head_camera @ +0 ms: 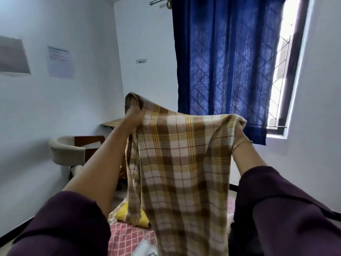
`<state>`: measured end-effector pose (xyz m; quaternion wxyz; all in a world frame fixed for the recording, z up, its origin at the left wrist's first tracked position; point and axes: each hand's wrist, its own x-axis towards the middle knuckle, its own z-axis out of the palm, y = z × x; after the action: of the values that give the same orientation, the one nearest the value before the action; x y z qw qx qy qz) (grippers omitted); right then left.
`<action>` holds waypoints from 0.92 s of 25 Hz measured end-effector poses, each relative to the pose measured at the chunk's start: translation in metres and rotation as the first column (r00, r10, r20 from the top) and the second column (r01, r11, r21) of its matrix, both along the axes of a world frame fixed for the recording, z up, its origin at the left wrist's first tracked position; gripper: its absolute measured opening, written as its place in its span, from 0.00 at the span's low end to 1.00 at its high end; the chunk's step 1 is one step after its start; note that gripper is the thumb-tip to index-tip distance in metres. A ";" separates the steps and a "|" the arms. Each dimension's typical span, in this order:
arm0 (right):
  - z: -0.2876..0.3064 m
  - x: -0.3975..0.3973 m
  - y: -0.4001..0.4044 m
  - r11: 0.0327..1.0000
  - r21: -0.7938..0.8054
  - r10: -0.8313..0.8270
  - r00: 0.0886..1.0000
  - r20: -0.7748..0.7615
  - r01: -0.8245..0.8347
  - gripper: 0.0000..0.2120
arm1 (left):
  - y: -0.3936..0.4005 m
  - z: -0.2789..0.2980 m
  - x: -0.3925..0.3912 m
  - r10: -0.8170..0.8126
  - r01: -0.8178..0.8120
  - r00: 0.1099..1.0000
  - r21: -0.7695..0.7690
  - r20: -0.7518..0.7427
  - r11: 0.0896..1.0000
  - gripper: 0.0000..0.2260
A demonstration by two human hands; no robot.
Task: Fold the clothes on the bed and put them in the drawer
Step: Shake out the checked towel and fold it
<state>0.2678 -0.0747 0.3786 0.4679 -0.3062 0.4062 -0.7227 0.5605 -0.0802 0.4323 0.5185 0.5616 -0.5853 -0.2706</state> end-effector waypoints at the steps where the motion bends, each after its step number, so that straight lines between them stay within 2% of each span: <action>1: 0.003 0.001 0.006 1.000 0.014 -0.017 0.999 -0.039 0.018 0.18 | 0.001 -0.002 0.004 -0.005 0.005 1.000 0.017 0.021 1.000 0.25; 2: 0.000 -0.005 0.000 1.000 0.023 0.006 1.000 -0.012 -0.006 0.18 | -0.002 -0.004 0.011 0.019 -0.018 1.000 0.048 -0.016 0.999 0.23; 3: -0.001 -0.013 0.004 0.998 0.035 0.045 0.996 0.074 -0.048 0.18 | -0.006 -0.006 0.017 0.047 -0.040 0.994 0.068 -0.104 0.997 0.17; 4: -0.003 -0.022 0.003 0.994 0.077 0.069 0.993 0.096 -0.077 0.18 | -0.008 -0.007 0.025 0.072 -0.054 0.975 0.091 -0.211 0.994 0.09; 5: -0.005 -0.031 0.001 0.992 0.111 0.043 0.993 0.108 -0.055 0.16 | -0.009 -0.010 0.035 0.077 -0.040 0.937 0.113 -0.340 0.993 0.07; 6: -0.004 -0.041 0.004 0.993 0.119 -0.011 0.995 0.099 -0.001 0.15 | -0.007 -0.015 0.044 0.057 -0.003 0.887 0.117 -0.459 0.993 0.08; 7: -0.002 -0.051 0.007 0.993 0.113 -0.051 0.993 0.109 0.039 0.15 | -0.007 -0.020 0.052 0.016 0.055 0.808 0.103 -0.589 0.993 0.08; 9: 0.006 -0.063 0.020 0.998 0.058 -0.027 0.995 0.096 0.022 0.14 | 0.000 -0.023 0.056 -0.136 0.186 0.705 -0.004 -0.696 0.983 0.03; 10: 0.011 -0.066 0.026 1.000 0.005 0.019 0.998 0.065 -0.019 0.13 | 0.001 -0.022 0.054 -0.198 0.246 0.704 -0.028 -0.681 0.969 0.03; 11: 0.016 -0.065 0.031 0.996 -0.011 0.086 0.996 -0.028 -0.086 0.11 | 0.000 -0.022 0.051 -0.220 0.271 0.761 -0.009 -0.610 0.962 0.08; 13: 0.021 -0.060 0.034 0.976 0.108 0.214 0.928 -0.305 -0.190 0.07 | 0.000 -0.019 0.042 -0.148 0.197 0.904 0.084 -0.402 0.977 0.21; 15: 0.014 -0.066 0.021 0.970 0.222 0.194 0.873 -0.448 -0.101 0.16 | 0.003 -0.024 0.034 -0.084 0.127 0.942 0.114 -0.324 0.985 0.16; 17: -0.001 -0.085 0.009 0.967 0.246 0.099 0.803 -0.588 0.061 0.28 | 0.008 -0.031 0.033 0.010 0.026 0.910 0.081 -0.415 0.996 0.09; 18: -0.012 -0.097 0.000 0.960 0.236 0.036 0.765 -0.642 0.153 0.29 | 0.007 -0.034 0.034 0.063 -0.034 0.873 0.068 -0.483 0.997 0.06; 21: -0.031 -0.095 0.006 0.932 0.217 -0.065 0.721 -0.690 0.292 0.30 | 0.010 -0.043 0.037 0.145 -0.146 0.739 0.053 -0.658 0.988 0.05; 22: -0.034 -0.090 0.012 0.910 0.213 -0.073 0.644 -0.761 0.355 0.32 | 0.007 -0.048 0.038 0.180 -0.191 0.759 0.051 -0.626 0.980 0.08; 23: -0.036 -0.086 0.016 0.890 0.195 -0.082 0.566 -0.821 0.412 0.33 | 0.004 -0.053 0.039 0.239 -0.257 0.824 0.037 -0.514 0.966 0.13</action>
<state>0.1816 -0.0591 0.3422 0.1784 -0.4405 0.7370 -0.4806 0.5994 -0.0759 0.3796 0.6958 0.5312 -0.3523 -0.3311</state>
